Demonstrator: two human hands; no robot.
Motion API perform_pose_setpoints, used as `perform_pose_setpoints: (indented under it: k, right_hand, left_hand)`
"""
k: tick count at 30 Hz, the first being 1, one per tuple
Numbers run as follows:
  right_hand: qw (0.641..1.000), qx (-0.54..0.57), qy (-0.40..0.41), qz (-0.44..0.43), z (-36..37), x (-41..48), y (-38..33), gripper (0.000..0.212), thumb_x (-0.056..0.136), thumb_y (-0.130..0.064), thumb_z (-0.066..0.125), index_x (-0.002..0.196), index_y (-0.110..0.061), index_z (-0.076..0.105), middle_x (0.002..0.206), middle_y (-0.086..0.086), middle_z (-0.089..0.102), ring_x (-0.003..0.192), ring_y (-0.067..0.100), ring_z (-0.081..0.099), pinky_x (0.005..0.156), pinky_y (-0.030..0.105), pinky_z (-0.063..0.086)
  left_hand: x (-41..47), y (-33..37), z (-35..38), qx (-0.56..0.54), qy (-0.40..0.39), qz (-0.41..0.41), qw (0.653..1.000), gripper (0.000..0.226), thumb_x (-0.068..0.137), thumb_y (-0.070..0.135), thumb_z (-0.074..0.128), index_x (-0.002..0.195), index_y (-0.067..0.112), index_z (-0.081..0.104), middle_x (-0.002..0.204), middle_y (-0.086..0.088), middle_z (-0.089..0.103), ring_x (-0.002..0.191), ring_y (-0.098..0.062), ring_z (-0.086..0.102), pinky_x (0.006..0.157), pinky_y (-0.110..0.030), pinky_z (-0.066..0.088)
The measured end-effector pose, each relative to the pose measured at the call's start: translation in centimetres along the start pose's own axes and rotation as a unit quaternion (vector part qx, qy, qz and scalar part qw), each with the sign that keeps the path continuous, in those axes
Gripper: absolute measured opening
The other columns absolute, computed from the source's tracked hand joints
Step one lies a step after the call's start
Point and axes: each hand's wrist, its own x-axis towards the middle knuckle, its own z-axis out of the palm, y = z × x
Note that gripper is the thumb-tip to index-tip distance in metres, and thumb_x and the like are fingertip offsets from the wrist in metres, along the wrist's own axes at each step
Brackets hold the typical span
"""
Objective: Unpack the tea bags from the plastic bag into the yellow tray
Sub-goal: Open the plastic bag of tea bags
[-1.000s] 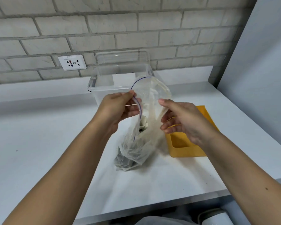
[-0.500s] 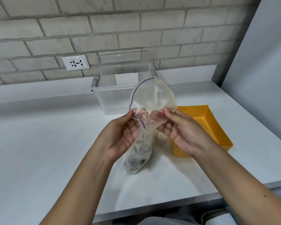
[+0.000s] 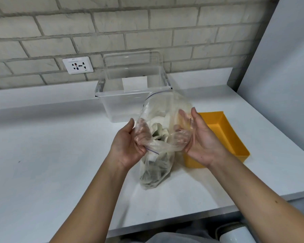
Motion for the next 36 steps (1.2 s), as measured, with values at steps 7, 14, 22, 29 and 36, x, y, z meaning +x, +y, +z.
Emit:
perform_pose_setpoints:
  k: [7,14,22,29,36]
  right_hand:
    - [0.995,-0.015,0.087,0.054,-0.3,1.5,0.7,0.039,0.1,-0.036,0.049,0.065,-0.02,0.046,0.046,-0.007,0.031,0.032,0.007,0.027,0.033,0.017,0.024]
    - [0.728,-0.491,0.21,-0.43,1.7,-0.3,0.2,0.046,0.1,-0.051,0.036,0.134,-0.023,0.047,0.129,0.002,0.049,0.12,0.014,0.05,0.096,0.025,0.042]
    - [0.591,-0.716,0.102,-0.357,2.1,1.7,0.9,0.038,0.1,-0.049,0.04,0.102,-0.022,0.067,0.082,-0.006,0.06,0.076,0.014,0.058,0.068,0.034,0.045]
    - [0.994,-0.062,0.079,0.033,0.0,3.8,-0.9,0.044,0.092,-0.035,0.052,0.053,-0.023,0.038,0.051,-0.006,0.027,0.048,0.011,0.02,0.057,0.029,0.012]
    - [0.992,0.059,0.111,0.01,1.0,3.8,-0.2,0.054,0.094,-0.051,0.05,0.051,-0.02,0.037,0.049,-0.006,0.029,0.05,0.01,0.02,0.059,0.026,0.014]
  left_hand:
    - [0.8,1.9,-1.5,0.062,-0.101,-0.089,0.989,0.047,0.098,0.028,0.053,0.055,0.02,0.037,0.05,0.006,0.021,0.041,-0.009,0.016,0.034,-0.023,0.014]
    - [0.7,1.6,0.1,0.134,-0.017,-0.06,0.989,0.042,0.095,0.025,0.04,0.056,0.024,0.025,0.054,0.009,0.011,0.042,-0.007,0.007,0.033,-0.019,0.008]
    - [0.1,1.1,1.9,0.368,0.029,-0.097,0.924,0.044,0.092,0.049,0.044,0.058,0.025,0.03,0.043,0.009,0.019,0.04,-0.008,0.004,0.034,-0.018,0.002]
    - [-0.2,2.9,1.7,0.571,0.228,0.172,0.77,0.047,0.084,0.064,0.062,0.1,0.02,0.06,0.094,0.001,0.061,0.071,-0.012,0.053,0.061,-0.025,0.04]
    - [-2.1,-0.7,1.1,0.851,0.352,0.167,0.351,0.066,0.087,0.077,0.038,0.1,0.014,0.054,0.087,-0.002,0.068,0.087,-0.026,0.065,0.073,-0.036,0.049]
